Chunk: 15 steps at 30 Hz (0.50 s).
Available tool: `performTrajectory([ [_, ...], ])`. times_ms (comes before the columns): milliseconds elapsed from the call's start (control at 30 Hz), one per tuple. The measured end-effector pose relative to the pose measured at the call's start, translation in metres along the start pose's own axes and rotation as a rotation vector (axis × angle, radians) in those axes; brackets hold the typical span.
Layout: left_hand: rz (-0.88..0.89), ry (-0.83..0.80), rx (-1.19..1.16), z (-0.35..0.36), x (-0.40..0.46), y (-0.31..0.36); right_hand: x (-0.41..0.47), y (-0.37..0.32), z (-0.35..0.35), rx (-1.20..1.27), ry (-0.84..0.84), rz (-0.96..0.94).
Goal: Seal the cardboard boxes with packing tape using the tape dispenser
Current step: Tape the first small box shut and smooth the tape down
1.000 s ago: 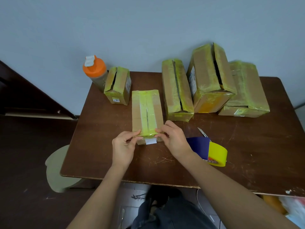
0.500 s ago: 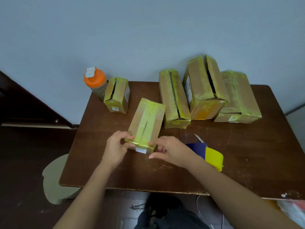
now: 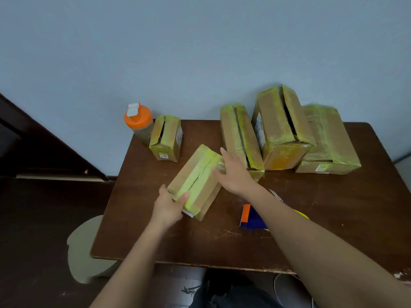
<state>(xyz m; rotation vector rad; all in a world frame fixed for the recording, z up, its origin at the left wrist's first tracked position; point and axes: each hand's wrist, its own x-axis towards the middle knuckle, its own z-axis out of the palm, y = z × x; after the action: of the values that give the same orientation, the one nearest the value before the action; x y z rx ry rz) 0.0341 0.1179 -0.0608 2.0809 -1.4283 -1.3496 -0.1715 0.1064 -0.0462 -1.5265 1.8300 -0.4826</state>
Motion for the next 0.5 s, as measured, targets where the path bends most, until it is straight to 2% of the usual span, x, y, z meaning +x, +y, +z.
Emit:
performTrajectory([
  [67,0.058,0.147,0.008,-0.013,0.006,-0.002,-0.002,0.000,-0.010,-0.075,0.000,0.022],
  [133,0.097,0.273,0.007,-0.025,0.007,0.000,-0.007,0.004,-0.013,-0.046,-0.095,0.037],
  [233,0.095,0.220,0.077,-0.023,0.011,-0.002,-0.016,0.008,-0.006,-0.002,-0.194,0.030],
  [367,0.182,0.161,0.014,-0.012,0.027,-0.007,-0.028,0.010,0.004,0.003,-0.185,0.051],
  [500,0.226,0.151,-0.042,-0.010,0.036,0.000,-0.036,0.017,0.005,-0.167,-0.024,-0.014],
])
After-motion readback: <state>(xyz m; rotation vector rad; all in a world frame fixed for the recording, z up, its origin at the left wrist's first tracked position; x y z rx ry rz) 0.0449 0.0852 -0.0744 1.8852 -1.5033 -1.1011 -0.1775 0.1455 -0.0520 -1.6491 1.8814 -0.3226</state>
